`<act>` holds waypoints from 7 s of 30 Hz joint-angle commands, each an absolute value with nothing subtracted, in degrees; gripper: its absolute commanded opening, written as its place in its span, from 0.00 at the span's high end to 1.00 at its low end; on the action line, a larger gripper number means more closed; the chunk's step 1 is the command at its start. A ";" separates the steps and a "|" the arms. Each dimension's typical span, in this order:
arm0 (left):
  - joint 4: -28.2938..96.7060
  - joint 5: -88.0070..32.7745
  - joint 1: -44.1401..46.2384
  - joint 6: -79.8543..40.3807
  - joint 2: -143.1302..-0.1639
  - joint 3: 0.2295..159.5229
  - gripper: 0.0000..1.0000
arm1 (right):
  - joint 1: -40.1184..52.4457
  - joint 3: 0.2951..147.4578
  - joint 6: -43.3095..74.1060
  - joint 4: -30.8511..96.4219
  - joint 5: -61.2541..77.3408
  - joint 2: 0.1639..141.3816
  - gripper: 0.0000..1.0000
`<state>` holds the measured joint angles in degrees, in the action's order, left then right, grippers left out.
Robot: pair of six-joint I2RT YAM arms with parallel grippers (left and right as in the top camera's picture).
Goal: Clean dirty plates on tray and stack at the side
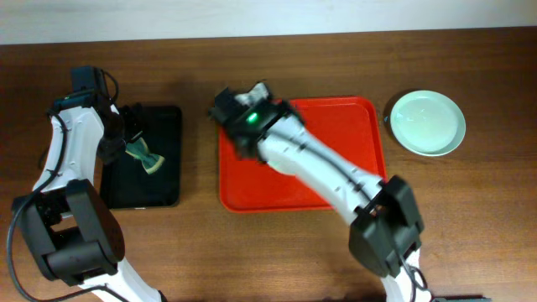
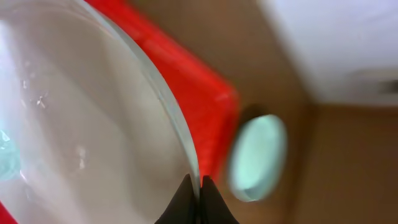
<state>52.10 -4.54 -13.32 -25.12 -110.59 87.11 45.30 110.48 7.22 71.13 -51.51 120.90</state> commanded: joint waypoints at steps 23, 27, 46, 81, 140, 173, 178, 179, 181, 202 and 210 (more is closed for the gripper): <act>52.16 -5.17 -13.78 -24.99 -109.91 87.59 0.01 | 31.99 111.72 11.05 66.61 -24.77 118.63 0.96; 52.16 -5.17 -13.78 -24.99 -109.91 87.59 0.01 | 15.27 111.70 10.98 63.13 8.01 118.63 0.96; 52.16 -5.17 -13.78 -24.99 -109.91 87.59 0.01 | -31.18 97.80 7.57 55.20 20.10 118.65 0.96; 52.16 -5.17 -13.78 -24.99 -109.91 87.59 0.01 | -29.43 94.76 10.00 72.36 17.45 93.86 0.29; 52.16 -5.17 -13.78 -24.99 -109.91 87.59 0.01 | 7.22 15.38 4.23 19.55 17.04 0.19 0.01; 52.16 -5.17 -13.78 -24.99 -109.91 87.59 0.01 | 3.53 0.32 2.31 4.67 -0.69 0.19 0.01; 52.16 -5.15 -13.78 -24.99 -109.91 87.59 0.01 | 1.85 0.32 2.33 4.69 -0.67 0.19 0.01; 52.16 -5.17 -13.78 -24.99 -109.91 87.59 0.01 | 1.85 0.32 2.33 4.69 -0.67 0.19 0.01; 52.16 -5.17 -13.78 -24.99 -109.91 87.59 0.01 | 1.85 0.32 2.33 4.67 -0.69 0.19 0.01; 52.16 -5.17 -13.78 -24.99 -109.91 87.59 0.01 | 1.85 0.32 -4.05 4.71 -0.45 0.19 0.01; 52.16 -5.17 -13.78 -24.99 -109.91 87.59 0.01 | 1.85 0.32 -4.08 4.67 -0.30 0.19 0.01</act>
